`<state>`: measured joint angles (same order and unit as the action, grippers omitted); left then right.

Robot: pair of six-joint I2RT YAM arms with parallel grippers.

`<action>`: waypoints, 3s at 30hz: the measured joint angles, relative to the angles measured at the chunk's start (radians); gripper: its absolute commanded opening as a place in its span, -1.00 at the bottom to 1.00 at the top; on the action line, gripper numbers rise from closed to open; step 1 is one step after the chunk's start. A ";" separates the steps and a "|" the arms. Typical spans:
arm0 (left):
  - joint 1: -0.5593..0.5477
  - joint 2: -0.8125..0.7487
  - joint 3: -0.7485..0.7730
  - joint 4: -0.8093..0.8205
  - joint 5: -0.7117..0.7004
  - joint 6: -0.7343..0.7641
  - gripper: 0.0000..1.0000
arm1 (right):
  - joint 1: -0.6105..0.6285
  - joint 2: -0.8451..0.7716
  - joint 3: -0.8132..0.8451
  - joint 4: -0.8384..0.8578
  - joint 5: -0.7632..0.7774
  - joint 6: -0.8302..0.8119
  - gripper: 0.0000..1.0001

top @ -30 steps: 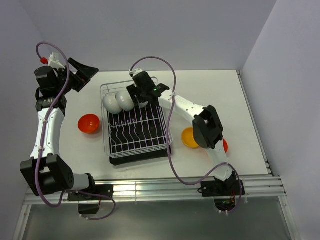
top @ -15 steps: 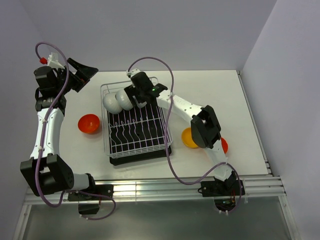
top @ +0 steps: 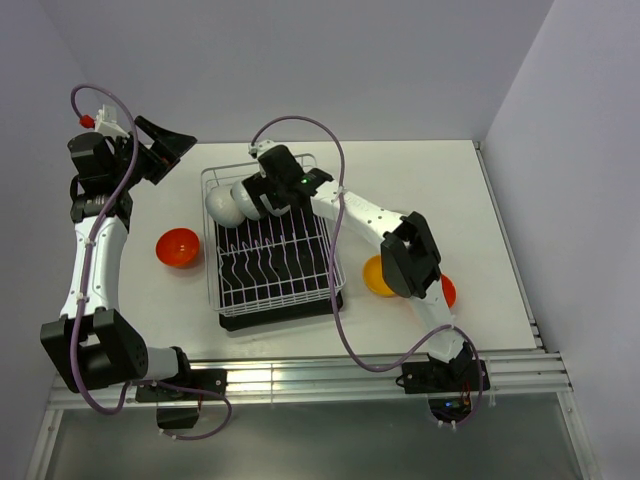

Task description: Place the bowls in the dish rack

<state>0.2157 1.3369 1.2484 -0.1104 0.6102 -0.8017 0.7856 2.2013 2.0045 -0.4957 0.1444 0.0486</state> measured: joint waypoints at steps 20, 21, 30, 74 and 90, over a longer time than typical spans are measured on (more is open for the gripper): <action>0.000 -0.040 0.030 -0.031 -0.001 0.082 0.99 | -0.047 -0.412 -0.141 0.004 -0.151 0.066 0.99; 0.000 -0.041 0.035 -0.034 -0.001 0.093 0.99 | -0.072 -0.451 -0.164 0.010 -0.176 0.074 1.00; -0.088 -0.041 0.075 -0.097 -0.053 0.237 0.99 | -0.477 -0.637 -0.364 -0.058 -0.310 0.108 1.00; -0.489 0.116 0.242 -0.219 -0.283 0.555 0.87 | -0.761 -0.331 -0.700 -0.147 -0.264 0.015 -0.85; -0.593 0.142 0.303 -0.257 -0.149 0.576 0.99 | -0.807 -0.662 -0.617 -0.168 -0.408 0.092 -1.00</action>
<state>-0.3771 1.4788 1.5509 -0.3679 0.4610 -0.2253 -0.0216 1.5394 1.3876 -0.6640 -0.2634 0.1402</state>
